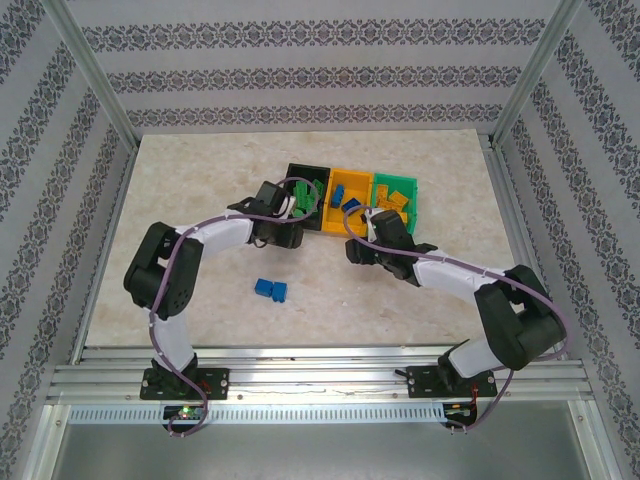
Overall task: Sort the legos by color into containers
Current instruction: Pick up the lego from the center of the table, then place the lego in the container.
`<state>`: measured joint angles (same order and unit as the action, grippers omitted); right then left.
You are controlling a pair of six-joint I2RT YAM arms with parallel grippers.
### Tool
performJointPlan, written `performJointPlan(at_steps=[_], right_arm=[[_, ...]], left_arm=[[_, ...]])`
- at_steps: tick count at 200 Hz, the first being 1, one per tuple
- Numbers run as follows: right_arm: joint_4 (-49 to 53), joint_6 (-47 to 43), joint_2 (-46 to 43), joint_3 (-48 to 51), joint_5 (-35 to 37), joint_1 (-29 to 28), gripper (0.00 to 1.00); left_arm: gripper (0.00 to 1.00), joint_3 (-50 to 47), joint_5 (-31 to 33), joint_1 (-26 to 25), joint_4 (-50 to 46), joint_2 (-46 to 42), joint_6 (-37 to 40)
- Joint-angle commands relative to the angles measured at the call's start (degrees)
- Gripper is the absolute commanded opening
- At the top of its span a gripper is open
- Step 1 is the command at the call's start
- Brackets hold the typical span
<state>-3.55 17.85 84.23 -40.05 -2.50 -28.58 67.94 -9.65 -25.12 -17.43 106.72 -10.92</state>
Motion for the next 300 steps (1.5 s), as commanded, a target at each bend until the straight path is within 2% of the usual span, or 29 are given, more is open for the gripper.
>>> performJointPlan(at_steps=[1, 13, 36, 62, 98, 123, 163, 218, 242, 272, 300], right_arm=[[-2.1, 1.0, -1.6, 0.7, -1.0, 0.8, 0.6], [-2.5, 1.3, -1.7, 0.8, -1.2, 0.8, 0.6], [-2.8, 1.6, -1.9, 1.1, -1.4, 0.8, 0.6], [-3.4, 2.2, -2.3, 1.6, -1.6, 1.0, 0.6], [-6.4, 5.5, -1.9, 2.8, -6.5, 2.8, 0.6], [-8.1, 7.0, -3.2, 4.4, -6.7, 3.8, 0.59], [-17.2, 13.5, -4.9, 9.8, -10.2, 6.0, 0.58], [-22.2, 17.6, -8.3, 14.4, -9.7, 8.3, 0.59], [-22.4, 17.9, -9.0, 15.0, -10.2, 9.5, 0.59], [-22.8, 18.3, -9.1, 15.1, -10.6, 10.1, 0.59], [-22.7, 18.2, -9.3, 15.3, -10.5, 10.1, 0.59]], left_arm=[[0.53, 2.4, 2.6, -1.1, -4.5, 1.5, 1.7], [0.44, 3.1, 2.3, -1.2, -5.1, 2.1, 1.7], [0.36, 3.8, 2.4, -1.8, -5.9, 1.8, 1.5], [0.35, 4.0, 3.1, -2.9, -7.2, -0.5, 1.2], [0.34, 5.2, 2.2, -4.8, -7.7, -5.5, -0.3], [0.34, 8.1, 1.6, -6.7, -7.3, -7.3, -1.5], [0.35, 13.2, 2.8, -9.9, -4.0, -7.2, -2.2], [0.37, 29.1, 3.8, -11.6, -9.4, 5.1, -1.1], [0.37, 37.0, 6.6, -12.2, -13.6, 12.0, 0.5], [0.42, 46.8, 7.7, -12.5, -20.0, 20.0, 1.1], [0.47, 52.0, 9.0, -12.9, -24.2, 23.7, 1.7]])
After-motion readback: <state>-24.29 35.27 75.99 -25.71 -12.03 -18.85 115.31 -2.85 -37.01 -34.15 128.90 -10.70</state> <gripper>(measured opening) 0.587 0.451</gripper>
